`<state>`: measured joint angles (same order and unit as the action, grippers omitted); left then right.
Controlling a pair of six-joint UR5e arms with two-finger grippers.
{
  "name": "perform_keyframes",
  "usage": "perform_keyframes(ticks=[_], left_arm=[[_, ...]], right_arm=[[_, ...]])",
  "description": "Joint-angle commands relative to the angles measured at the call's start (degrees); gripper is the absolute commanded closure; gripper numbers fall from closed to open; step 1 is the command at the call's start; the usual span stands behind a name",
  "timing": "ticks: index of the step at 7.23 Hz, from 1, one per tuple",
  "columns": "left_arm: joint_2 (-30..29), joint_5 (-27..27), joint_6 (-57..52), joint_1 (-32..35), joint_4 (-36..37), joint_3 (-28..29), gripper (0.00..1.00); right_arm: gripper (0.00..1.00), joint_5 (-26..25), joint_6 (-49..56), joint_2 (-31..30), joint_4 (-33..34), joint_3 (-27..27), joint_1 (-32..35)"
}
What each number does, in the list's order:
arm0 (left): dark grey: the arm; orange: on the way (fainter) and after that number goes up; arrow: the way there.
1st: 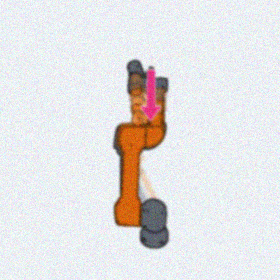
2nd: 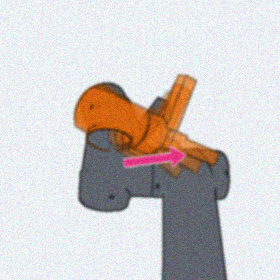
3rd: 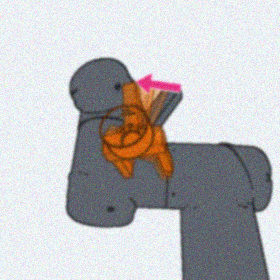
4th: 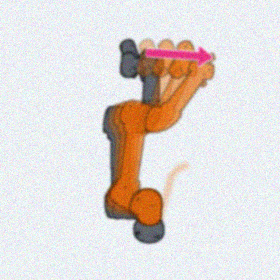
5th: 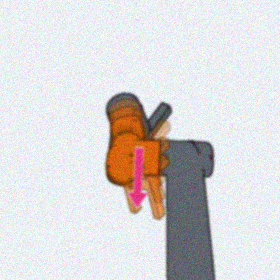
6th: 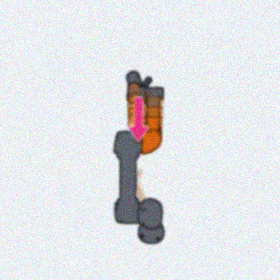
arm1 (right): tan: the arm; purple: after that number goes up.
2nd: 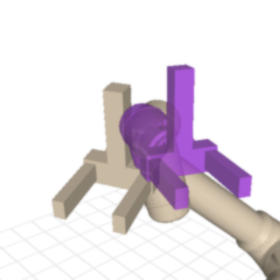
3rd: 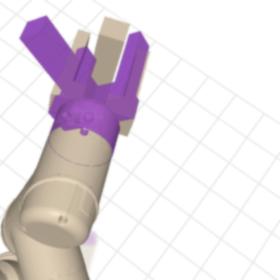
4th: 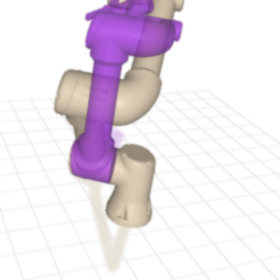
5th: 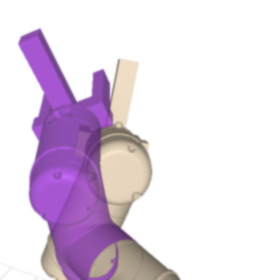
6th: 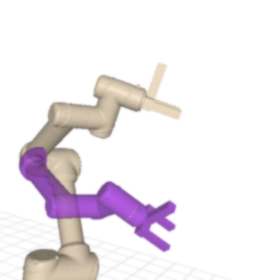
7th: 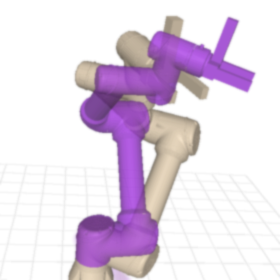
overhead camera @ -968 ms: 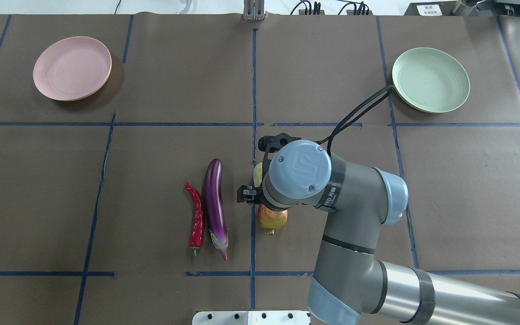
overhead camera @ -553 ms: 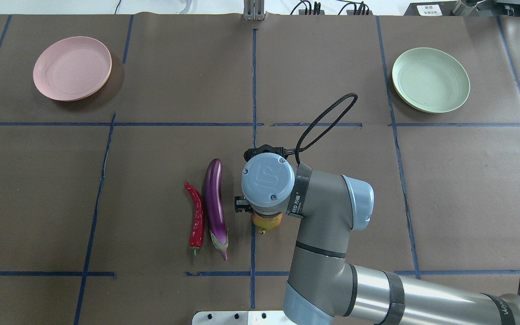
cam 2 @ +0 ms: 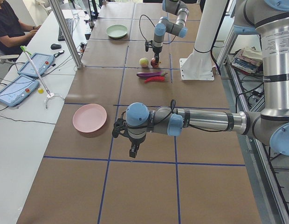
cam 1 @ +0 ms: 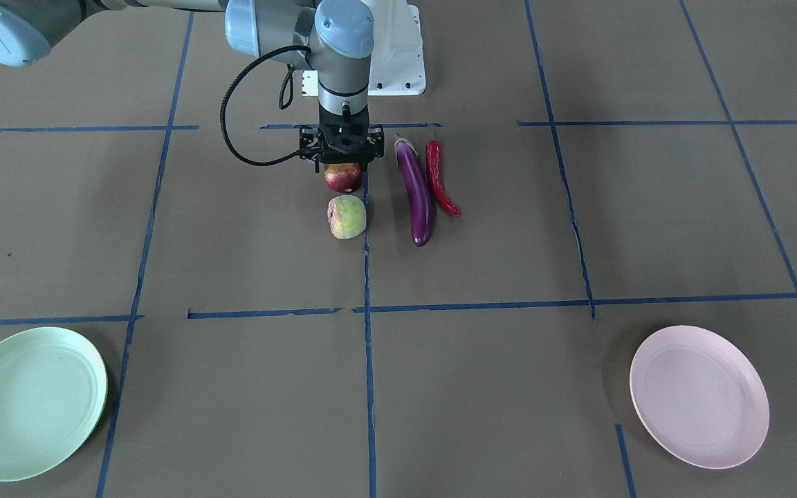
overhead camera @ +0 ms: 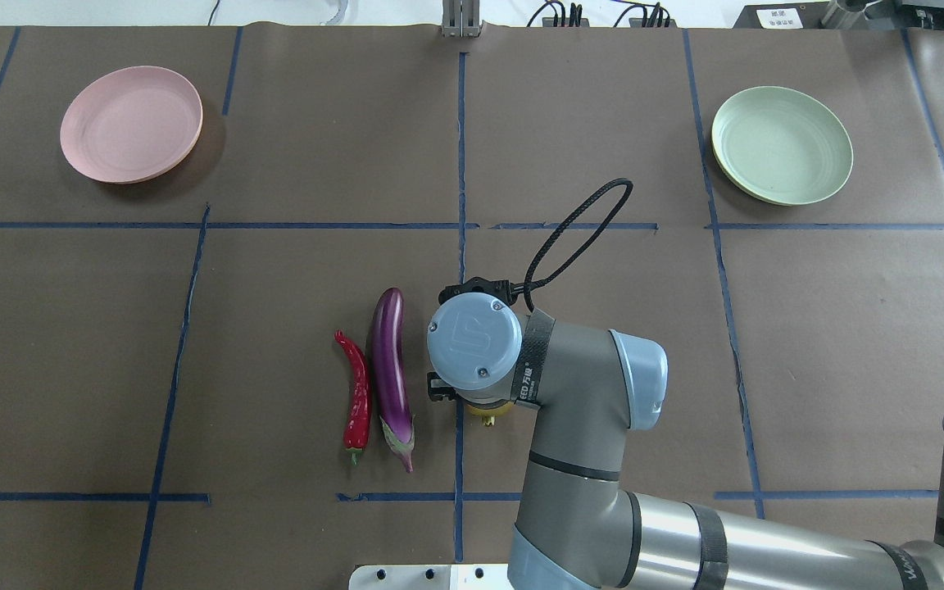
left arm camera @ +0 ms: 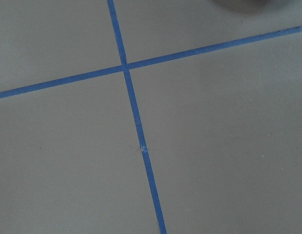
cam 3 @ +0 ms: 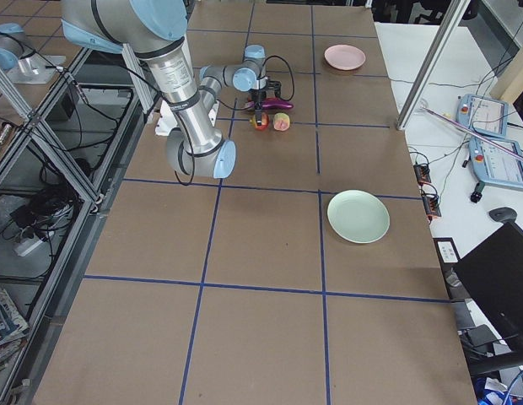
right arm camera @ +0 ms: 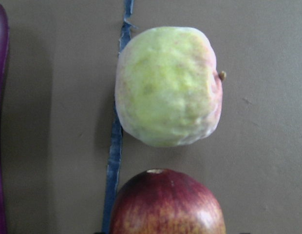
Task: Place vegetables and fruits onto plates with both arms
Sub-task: 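Carry the red apple with the right gripper to the green plate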
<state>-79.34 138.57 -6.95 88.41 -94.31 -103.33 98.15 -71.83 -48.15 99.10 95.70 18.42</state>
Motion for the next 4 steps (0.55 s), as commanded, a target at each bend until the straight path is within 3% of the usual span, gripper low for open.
perform_keyframes(ticks=[1, 2, 3, 4], left_arm=[[0.1, 0.3, 0.0, 0.0, 0.0, 0.0, 0.0], [0.1, 0.3, 0.0, 0.0, 0.0, 0.0, 0.0], [0.1, 0.4, 0.0, 0.0, 0.0, -0.1, 0.0], [0.1, 0.4, 0.0, 0.0, 0.0, -0.2, 0.0]], right_arm=[[0.06, -0.1, 0.1, -0.4, -0.3, -0.3, -0.8], [0.36, -0.1, 0.2, -0.9, -0.4, 0.6, -0.8], [0.84, 0.5, 0.3, -1.4, -0.3, 1.9, 0.8], [0.98, 1.1, 0.4, -3.9, 0.2, 5.7, 3.1]])
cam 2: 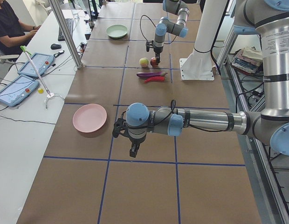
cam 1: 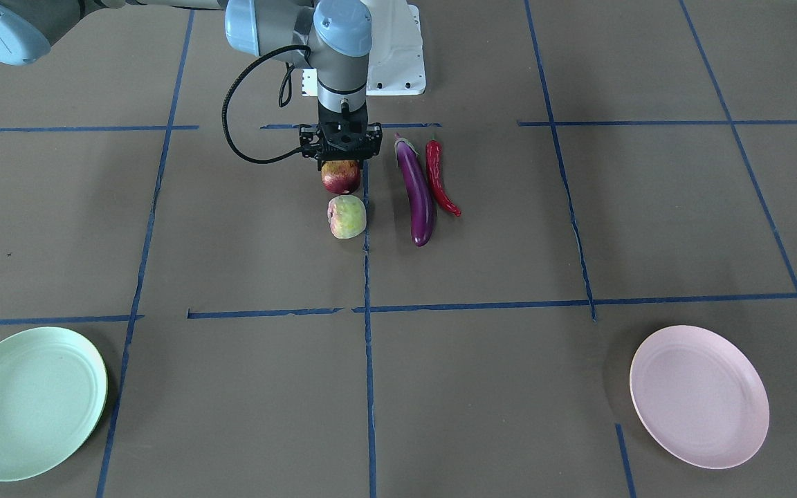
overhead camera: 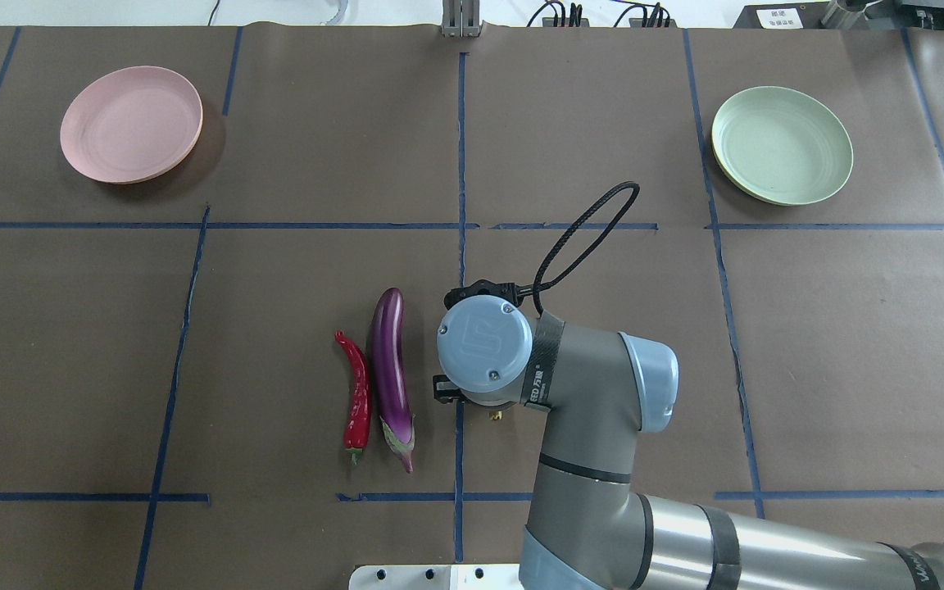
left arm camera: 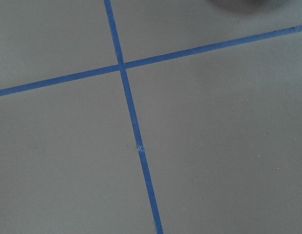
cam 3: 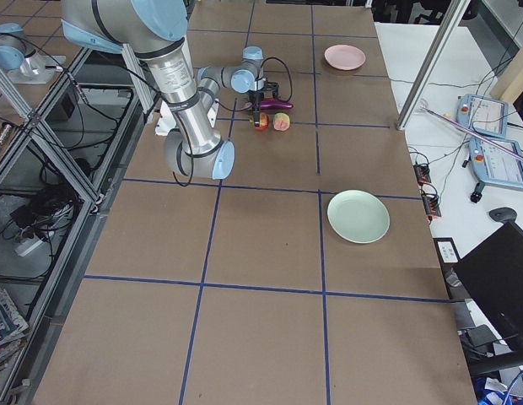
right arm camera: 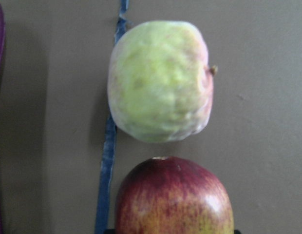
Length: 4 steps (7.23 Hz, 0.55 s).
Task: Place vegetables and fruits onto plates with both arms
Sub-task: 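Carry the red apple with the right gripper to the green plate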
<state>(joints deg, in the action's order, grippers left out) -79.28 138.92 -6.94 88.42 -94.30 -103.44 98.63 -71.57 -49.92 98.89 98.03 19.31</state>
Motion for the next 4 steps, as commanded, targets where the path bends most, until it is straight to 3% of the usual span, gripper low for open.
perform_keyframes(ticks=[1, 3, 4], left_arm=[[0.0, 0.0, 0.2, 0.0, 0.0, -0.1, 0.0], [0.0, 0.0, 0.5, 0.0, 0.0, -0.1, 0.0], [0.0, 0.0, 0.5, 0.0, 0.0, -0.1, 0.0]], right_arm=[[1.0, 1.8, 0.2, -7.2, 0.5, 9.2, 4.5], [1.0, 3.8, 8.1, -17.7, 0.5, 16.7, 9.7], [1.0, 3.7, 14.5, -18.1, 0.8, 14.8, 14.6]])
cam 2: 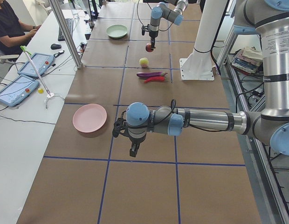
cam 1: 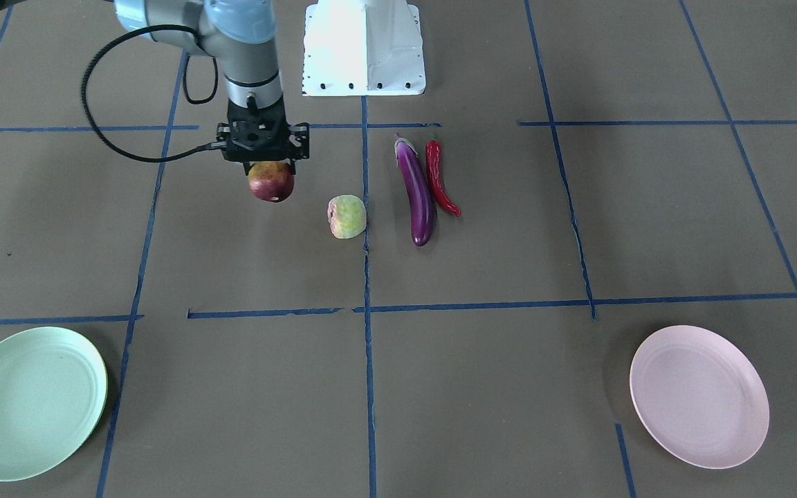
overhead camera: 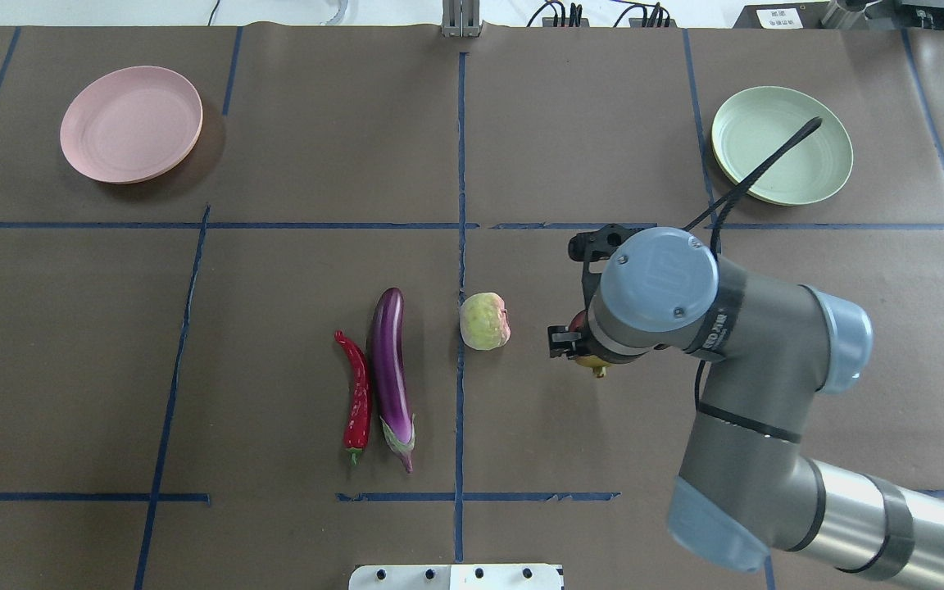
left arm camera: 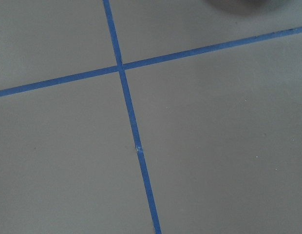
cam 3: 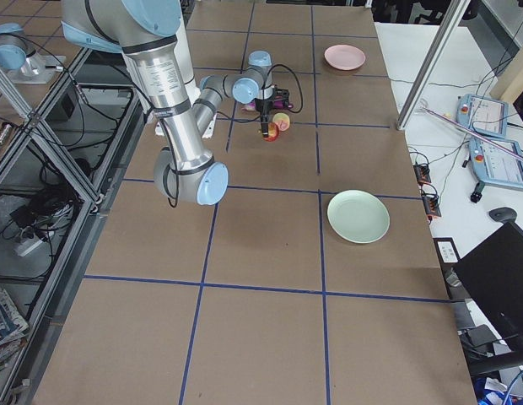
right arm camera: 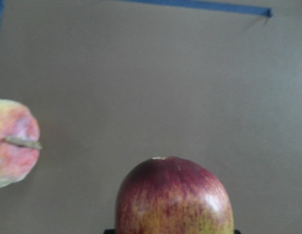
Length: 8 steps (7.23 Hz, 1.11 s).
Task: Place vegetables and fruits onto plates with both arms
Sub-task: 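Carry the red apple with the right gripper to the green plate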
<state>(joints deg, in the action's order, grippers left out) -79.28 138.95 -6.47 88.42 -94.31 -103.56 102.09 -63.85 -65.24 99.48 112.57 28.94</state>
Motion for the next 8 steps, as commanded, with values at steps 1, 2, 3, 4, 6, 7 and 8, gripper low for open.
perform_keyframes(ticks=[1, 2, 3, 4, 6, 7, 8], left_arm=[[0.0, 0.0, 0.1, 0.0, 0.0, 0.0, 0.0], [0.0, 0.0, 0.1, 0.0, 0.0, 0.0, 0.0], [0.0, 0.0, 0.1, 0.0, 0.0, 0.0, 0.0], [0.0, 0.0, 0.1, 0.0, 0.0, 0.0, 0.0], [0.2, 1.7, 0.1, 0.0, 0.0, -0.1, 0.0], [0.7, 1.8, 0.1, 0.0, -0.1, -0.2, 0.0], [0.8, 1.8, 0.1, 0.0, -0.1, -0.2, 0.0]], right_arm=[[1.0, 0.3, 14.4, -2.7, 0.1, -3.9, 12.1], [1.0, 1.3, 22.2, -2.1, -0.5, -9.5, 18.6], [1.0, 2.3, 28.5, 0.5, -0.8, -16.5, 24.2], [0.99, 2.4, 31.9, 5.5, -1.0, -25.8, 28.6], [0.98, 2.6, 31.6, 8.1, -15.6, -38.3, 29.6], [0.36, 2.7, 32.0, 7.7, -15.8, -38.2, 29.6], [0.0, 3.2, 31.9, 7.3, -16.2, -37.4, 29.8]])
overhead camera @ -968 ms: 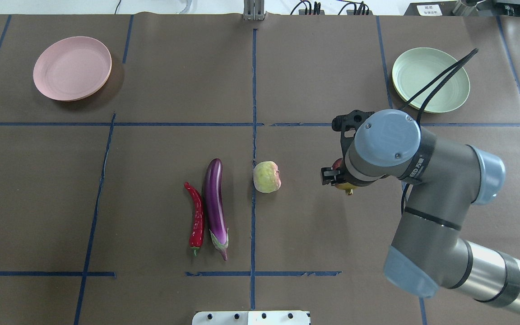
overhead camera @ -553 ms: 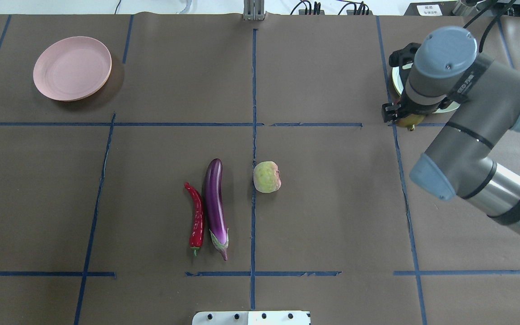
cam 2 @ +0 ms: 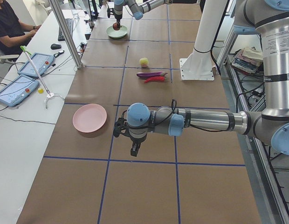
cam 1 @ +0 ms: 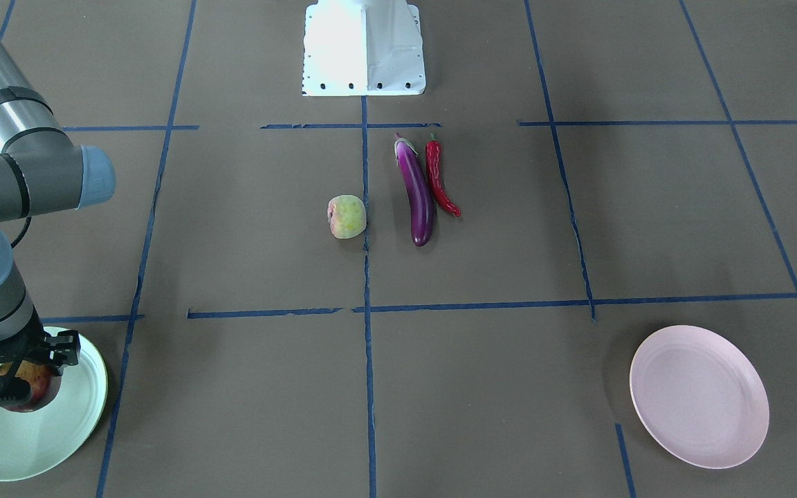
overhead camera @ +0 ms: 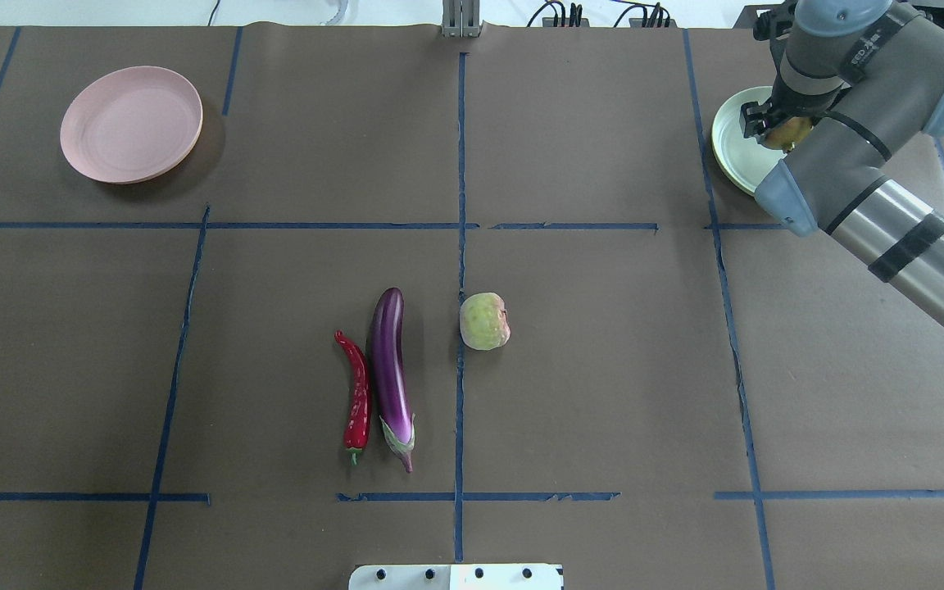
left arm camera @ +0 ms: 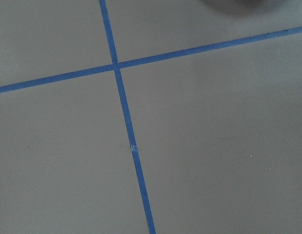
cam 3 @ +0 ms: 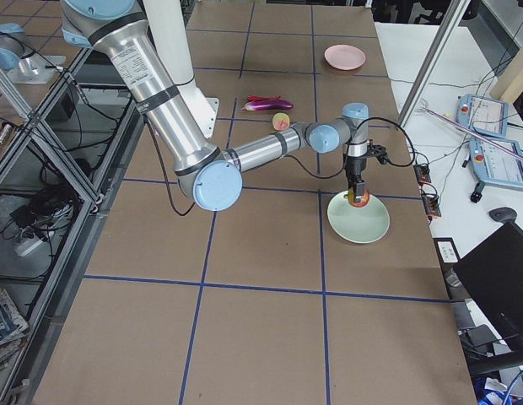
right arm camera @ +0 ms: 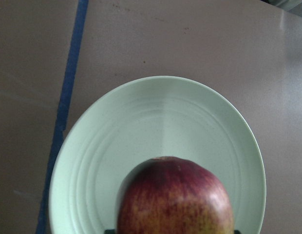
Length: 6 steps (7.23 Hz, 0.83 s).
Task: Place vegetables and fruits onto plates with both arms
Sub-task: 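Open the right gripper to release the apple on the plate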
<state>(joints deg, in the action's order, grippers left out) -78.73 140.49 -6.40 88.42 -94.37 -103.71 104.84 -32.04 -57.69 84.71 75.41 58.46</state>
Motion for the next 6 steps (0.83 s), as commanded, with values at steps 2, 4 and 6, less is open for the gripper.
perform_keyframes(ticks=[2, 4, 6], left_arm=[[0.2, 0.2, 0.3, 0.0, 0.0, -0.3, 0.0], [0.2, 0.2, 1.5, 0.0, -0.5, -0.4, 0.0], [0.2, 0.2, 1.6, -0.1, -0.4, -0.1, 0.0]], right_arm=[[0.0, 7.2, 0.0, -2.9, -1.6, 4.8, 0.4], [0.0, 14.2, -2.7, -8.5, 3.8, 21.6, -2.4], [0.0, 12.6, -26.1, -7.6, 5.0, 31.0, -16.9]])
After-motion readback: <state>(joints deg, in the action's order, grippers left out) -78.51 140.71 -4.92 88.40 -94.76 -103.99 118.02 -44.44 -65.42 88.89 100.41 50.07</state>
